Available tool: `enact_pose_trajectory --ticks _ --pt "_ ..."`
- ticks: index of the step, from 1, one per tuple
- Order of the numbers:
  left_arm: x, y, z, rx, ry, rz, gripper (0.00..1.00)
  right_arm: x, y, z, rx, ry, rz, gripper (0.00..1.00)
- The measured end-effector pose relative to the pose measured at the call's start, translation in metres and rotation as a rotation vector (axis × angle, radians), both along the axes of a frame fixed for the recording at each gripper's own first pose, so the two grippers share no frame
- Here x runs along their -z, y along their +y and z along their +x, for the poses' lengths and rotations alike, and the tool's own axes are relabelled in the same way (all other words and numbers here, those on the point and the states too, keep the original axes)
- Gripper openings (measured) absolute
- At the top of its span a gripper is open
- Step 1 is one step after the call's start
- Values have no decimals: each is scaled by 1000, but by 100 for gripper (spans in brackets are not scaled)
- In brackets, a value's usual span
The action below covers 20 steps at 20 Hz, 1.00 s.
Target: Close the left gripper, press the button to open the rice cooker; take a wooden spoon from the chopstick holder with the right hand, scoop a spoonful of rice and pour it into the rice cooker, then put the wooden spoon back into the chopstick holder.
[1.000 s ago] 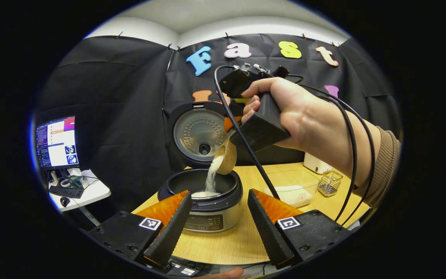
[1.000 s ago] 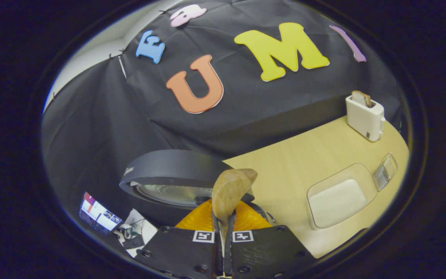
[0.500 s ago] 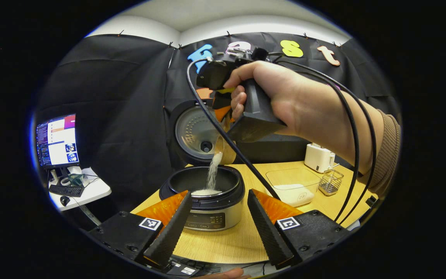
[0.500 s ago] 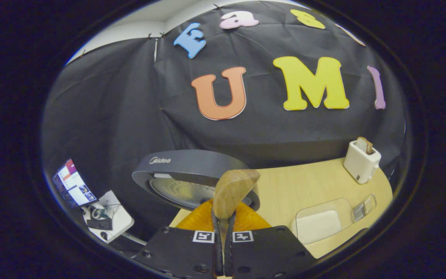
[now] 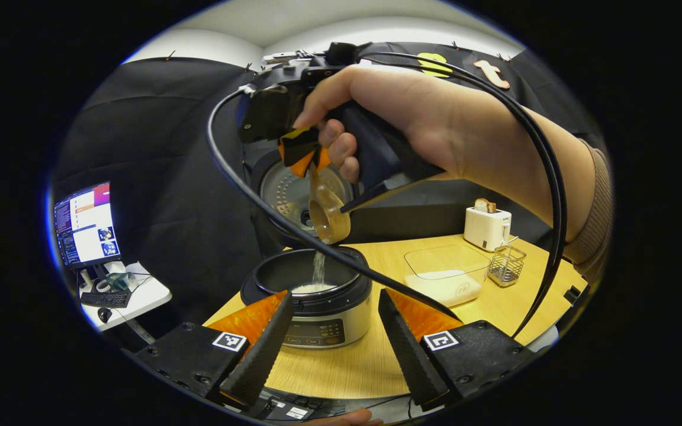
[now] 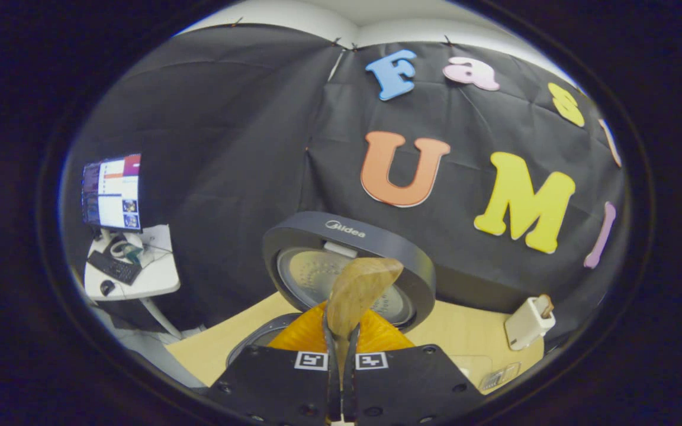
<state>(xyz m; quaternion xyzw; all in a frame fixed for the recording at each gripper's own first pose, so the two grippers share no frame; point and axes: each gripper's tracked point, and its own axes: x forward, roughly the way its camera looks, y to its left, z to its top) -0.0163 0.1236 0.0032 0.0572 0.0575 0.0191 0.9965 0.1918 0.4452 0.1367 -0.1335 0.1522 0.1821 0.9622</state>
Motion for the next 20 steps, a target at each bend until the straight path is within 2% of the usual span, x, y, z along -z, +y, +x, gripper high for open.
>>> enact_pose_trajectory --ticks 4,8,12,20 --pt "2 -4 -1 7 7 12 93 -13 0 -10 -29 -90 -58 2" --pt "-1 -6 0 6 -4 12 93 -40 -26 -10 15 -138 8 2" --pt "-1 -10 1 9 -4 -3 93 -60 -76 -1 82 -154 53 2" --pt "-13 -14 -1 -1 -44 12 93 -75 -205 18 263 -174 104 2"
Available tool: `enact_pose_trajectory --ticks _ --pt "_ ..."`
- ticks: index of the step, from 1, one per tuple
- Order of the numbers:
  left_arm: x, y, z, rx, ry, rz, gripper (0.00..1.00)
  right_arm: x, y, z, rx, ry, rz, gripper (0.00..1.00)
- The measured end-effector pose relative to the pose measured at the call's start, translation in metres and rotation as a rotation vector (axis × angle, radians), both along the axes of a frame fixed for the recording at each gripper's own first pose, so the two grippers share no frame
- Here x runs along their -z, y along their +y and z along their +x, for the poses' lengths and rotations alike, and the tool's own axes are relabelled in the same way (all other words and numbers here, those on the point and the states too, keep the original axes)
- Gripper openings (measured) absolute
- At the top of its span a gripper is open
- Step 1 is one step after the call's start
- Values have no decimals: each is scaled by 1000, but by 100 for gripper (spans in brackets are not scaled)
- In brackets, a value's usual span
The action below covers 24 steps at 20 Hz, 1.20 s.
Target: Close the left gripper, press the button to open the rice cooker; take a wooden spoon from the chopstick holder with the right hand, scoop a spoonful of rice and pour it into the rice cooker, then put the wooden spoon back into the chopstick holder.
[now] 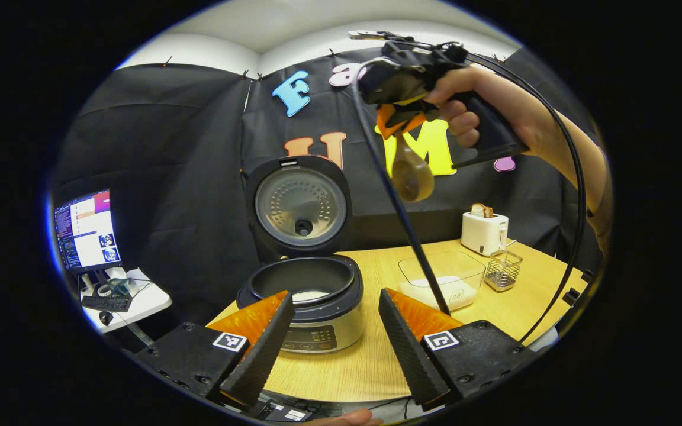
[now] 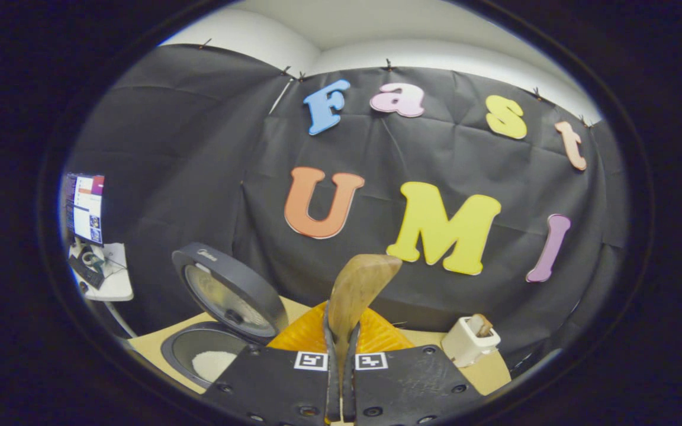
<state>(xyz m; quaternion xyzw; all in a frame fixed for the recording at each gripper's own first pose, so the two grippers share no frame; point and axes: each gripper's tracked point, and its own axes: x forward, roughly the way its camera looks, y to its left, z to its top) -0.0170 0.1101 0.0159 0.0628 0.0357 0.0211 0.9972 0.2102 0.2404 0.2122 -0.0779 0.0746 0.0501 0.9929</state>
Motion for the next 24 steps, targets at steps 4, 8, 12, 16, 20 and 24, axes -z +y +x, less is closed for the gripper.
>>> enact_pose_trajectory --ticks 4,8,12,16,20,24 --pt "-7 -8 -3 43 -28 -26 93 -1 -61 5 83 -13 28 2" --pt "-13 -12 -4 66 -58 -24 93 19 -103 11 143 22 52 2" --pt "-9 -14 -5 109 -49 -50 93 49 -153 13 203 80 108 2" --pt "-7 -16 -4 96 -37 -49 93 83 -200 17 248 108 147 3" --pt "-5 -15 -2 89 -33 -68 93 128 -253 17 325 133 138 4" --pt "-3 -19 0 106 -24 -111 93 179 -287 25 356 182 163 3"
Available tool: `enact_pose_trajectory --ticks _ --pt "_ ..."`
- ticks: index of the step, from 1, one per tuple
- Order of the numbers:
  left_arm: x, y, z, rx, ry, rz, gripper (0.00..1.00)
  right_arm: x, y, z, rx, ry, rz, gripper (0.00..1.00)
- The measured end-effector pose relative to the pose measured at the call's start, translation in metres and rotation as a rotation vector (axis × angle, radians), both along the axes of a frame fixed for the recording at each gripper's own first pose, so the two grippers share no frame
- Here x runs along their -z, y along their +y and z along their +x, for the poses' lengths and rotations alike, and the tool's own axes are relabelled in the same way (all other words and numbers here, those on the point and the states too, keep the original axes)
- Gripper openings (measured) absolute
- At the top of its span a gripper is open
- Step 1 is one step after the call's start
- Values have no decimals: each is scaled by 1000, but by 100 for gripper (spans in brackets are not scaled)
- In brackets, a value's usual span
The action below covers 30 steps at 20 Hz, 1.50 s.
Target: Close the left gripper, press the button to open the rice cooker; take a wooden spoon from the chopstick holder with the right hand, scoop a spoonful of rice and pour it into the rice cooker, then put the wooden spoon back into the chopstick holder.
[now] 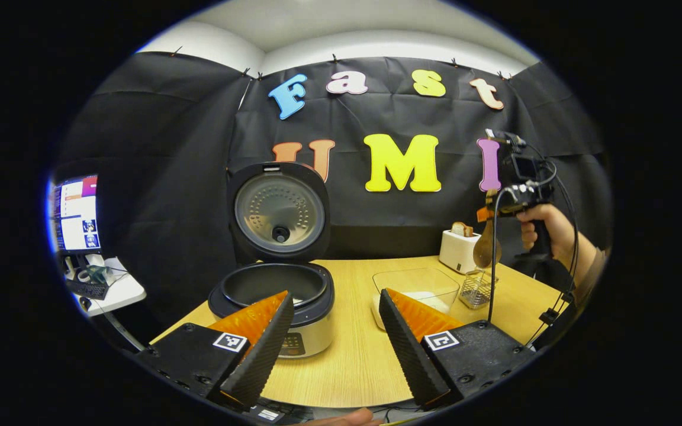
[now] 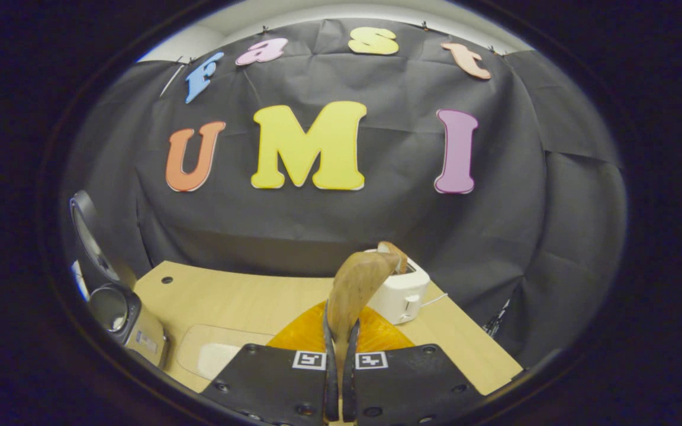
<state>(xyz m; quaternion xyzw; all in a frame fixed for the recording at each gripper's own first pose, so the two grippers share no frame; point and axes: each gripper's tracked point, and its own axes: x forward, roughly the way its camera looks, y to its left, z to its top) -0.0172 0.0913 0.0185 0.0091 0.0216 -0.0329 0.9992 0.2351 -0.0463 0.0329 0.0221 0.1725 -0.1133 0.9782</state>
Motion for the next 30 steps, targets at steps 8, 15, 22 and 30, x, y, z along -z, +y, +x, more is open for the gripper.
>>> enact_pose_trajectory --ticks 8,15,22,30 --pt "0 -9 6 -20 1 13 93 68 -27 13 16 64 79 3" --pt "-2 -13 7 -36 2 -13 93 78 -13 15 -43 74 205 7" --pt "-16 6 1 -118 -28 -26 93 36 -44 -6 -6 -35 175 60" --pt "-67 26 3 -153 -84 -16 93 -25 -54 -77 -17 -221 2 82"
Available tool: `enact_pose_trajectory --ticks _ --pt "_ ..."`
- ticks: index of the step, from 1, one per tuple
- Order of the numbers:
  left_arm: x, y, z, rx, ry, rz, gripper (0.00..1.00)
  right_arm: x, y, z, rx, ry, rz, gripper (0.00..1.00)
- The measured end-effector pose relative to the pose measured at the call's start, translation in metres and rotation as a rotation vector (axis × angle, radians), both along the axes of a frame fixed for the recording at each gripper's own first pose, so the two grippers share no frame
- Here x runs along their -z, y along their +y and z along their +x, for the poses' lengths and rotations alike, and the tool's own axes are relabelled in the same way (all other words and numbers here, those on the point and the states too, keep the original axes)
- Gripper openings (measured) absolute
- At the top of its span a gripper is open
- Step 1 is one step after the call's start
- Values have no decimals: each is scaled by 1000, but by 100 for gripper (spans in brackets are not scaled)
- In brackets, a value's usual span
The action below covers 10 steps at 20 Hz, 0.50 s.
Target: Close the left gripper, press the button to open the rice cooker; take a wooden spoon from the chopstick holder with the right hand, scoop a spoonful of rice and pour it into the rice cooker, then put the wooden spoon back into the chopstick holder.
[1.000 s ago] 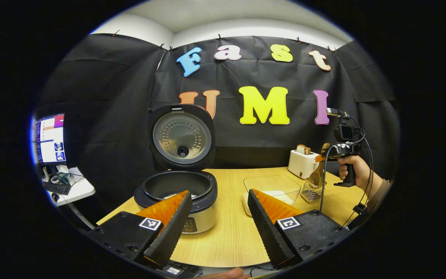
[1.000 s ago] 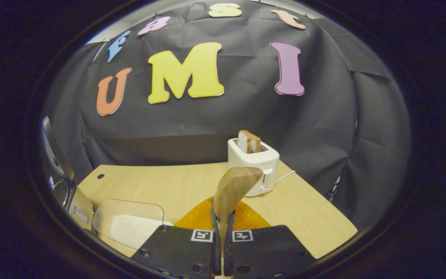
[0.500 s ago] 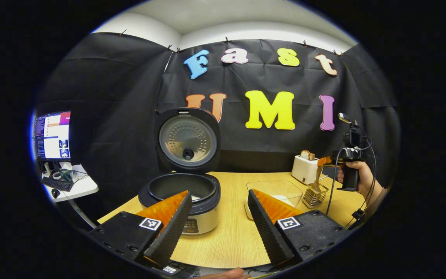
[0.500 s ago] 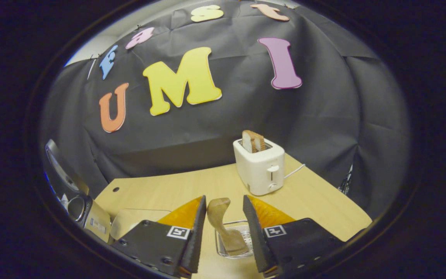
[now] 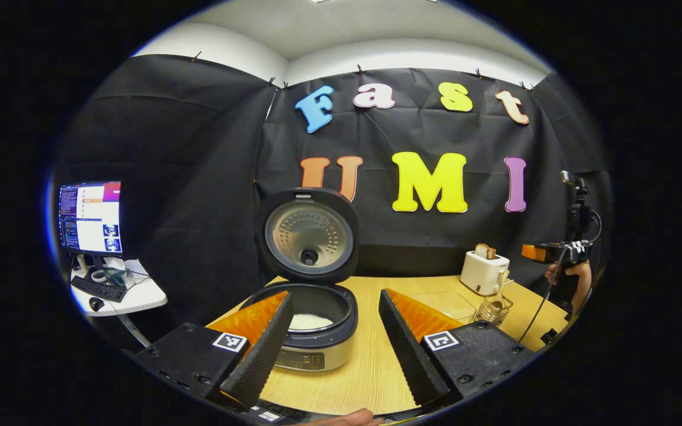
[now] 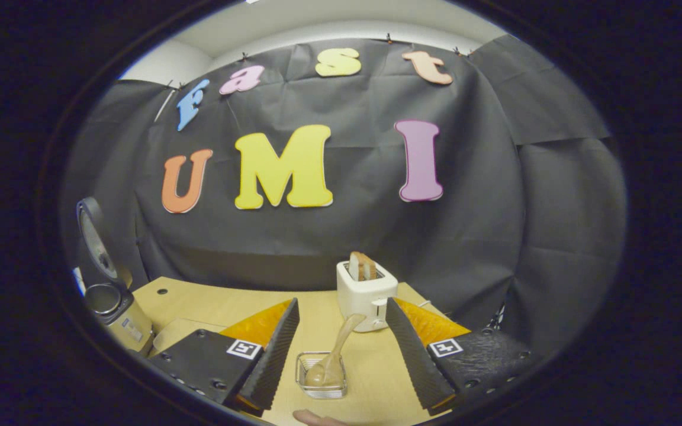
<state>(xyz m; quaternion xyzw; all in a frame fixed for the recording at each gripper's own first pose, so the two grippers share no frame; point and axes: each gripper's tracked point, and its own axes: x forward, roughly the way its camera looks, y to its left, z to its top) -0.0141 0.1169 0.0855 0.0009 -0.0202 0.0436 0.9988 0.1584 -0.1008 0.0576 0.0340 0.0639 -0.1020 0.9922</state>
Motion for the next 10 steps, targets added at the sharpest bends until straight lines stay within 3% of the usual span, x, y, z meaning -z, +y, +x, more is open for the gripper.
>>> enact_pose_trajectory --ticks 1,5,10 --pt "-11 4 3 -4 -15 5 93 -4 6 -10 -21 -19 -3 89" --pt "-48 1 15 22 -42 18 92 7 24 -45 -108 -18 -5 95" --pt "-88 13 40 16 -52 62 92 26 33 -77 -161 -28 60 95"
